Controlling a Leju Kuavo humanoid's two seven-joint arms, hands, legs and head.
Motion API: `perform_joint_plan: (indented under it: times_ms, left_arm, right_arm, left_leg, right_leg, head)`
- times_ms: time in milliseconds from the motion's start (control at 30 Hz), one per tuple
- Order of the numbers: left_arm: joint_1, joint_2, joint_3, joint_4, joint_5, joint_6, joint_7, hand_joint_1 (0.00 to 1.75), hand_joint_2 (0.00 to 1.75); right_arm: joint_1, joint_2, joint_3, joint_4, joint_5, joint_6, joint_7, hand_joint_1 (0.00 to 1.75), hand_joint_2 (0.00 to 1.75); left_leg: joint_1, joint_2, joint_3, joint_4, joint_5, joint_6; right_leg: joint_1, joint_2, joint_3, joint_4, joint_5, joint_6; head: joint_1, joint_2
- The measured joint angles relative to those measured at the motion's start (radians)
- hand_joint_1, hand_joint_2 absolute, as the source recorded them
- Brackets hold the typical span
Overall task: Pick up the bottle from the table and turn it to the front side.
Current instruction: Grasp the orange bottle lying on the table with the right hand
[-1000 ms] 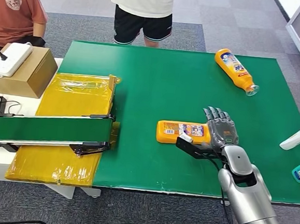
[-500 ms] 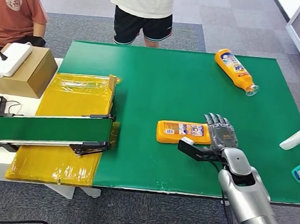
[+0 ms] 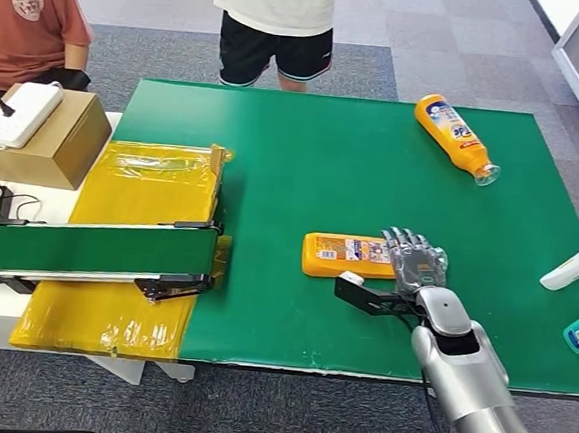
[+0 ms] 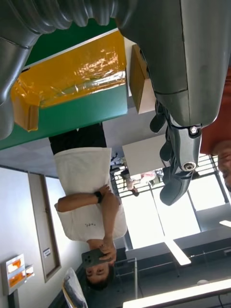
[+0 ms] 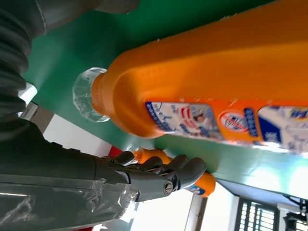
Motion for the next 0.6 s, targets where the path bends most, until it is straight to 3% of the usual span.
perform_joint_plan:
  times_ms: [600]
  left_arm:
    - [0.036,0.006,-0.087,-0.009,-0.017,0.002,-0.02,0.0,1.75]
  right_arm:
    - [-0.084,0.045,0.092,0.18,0.031,-0.027,-0.038,0.0,1.75]
  left_leg:
    - [0.0,0.001,0.006,0.0,-0.001,-0.001]
  right_leg:
    - [0.0,0.002,0.004,-0.001,0.001,-0.001]
  head:
    - [0.0,0.0]
